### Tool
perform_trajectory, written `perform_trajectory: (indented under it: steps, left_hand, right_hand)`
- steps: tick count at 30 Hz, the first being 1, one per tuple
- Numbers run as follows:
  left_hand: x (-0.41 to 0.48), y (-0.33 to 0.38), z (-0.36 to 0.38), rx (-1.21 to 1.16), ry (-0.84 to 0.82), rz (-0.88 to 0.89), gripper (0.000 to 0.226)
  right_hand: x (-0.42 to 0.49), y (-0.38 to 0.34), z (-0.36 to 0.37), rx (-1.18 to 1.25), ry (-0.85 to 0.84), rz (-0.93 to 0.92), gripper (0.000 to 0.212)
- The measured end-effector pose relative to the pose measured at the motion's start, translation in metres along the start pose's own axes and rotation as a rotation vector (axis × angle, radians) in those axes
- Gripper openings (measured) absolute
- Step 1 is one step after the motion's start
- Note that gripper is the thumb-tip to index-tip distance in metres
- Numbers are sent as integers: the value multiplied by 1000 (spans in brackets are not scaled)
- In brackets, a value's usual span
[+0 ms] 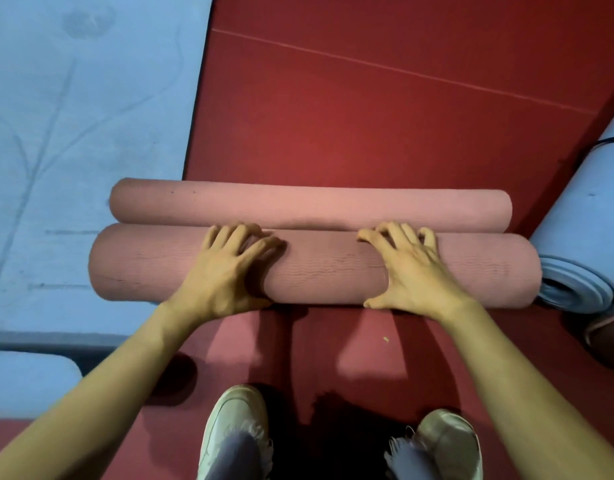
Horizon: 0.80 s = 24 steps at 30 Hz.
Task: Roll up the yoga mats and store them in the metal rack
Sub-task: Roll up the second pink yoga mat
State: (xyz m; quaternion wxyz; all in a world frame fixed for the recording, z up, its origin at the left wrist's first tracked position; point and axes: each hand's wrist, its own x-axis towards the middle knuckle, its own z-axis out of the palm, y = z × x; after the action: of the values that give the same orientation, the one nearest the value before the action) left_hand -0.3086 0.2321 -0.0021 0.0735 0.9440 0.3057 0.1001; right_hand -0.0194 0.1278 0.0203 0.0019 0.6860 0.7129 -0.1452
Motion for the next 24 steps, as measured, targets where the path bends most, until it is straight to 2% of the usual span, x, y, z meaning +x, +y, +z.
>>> perform_trajectory:
  steps: [4, 7, 10, 12, 14, 17, 19, 21, 24]
  left_hand:
    - [-8, 7, 2, -17, -10, -15, 89]
    - [-4, 2, 2, -37, -57, -56, 96]
    - [1, -3, 2, -60, -111, -95, 99]
    - [5, -6, 0, -78, -139, -110, 100]
    - [12, -10, -3, -97, -163, -117, 101]
    - [23, -20, -4, -190, -151, -105, 100]
    - [29, -25, -6, -268, -123, -87, 95]
    - [36, -29, -9, -347, -91, -57, 86]
    - [41, -33, -10, -385, 14, -36, 67]
  right_hand:
    - [-9, -1, 5, -26, 18, -13, 100]
    - [-2, 4, -3, 97, -19, 33, 96]
    - [14, 7, -7, 290, 27, 199, 79]
    - [27, 4, -3, 225, 44, 291, 60]
    - [37, 4, 1, 121, 5, 318, 54]
    - [47, 9, -2, 151, -25, 292, 67]
    - [49, 13, -9, 268, 58, 247, 74]
    - [48, 14, -9, 300, 128, 203, 69]
    - [35, 8, 5, 184, 255, 132, 63]
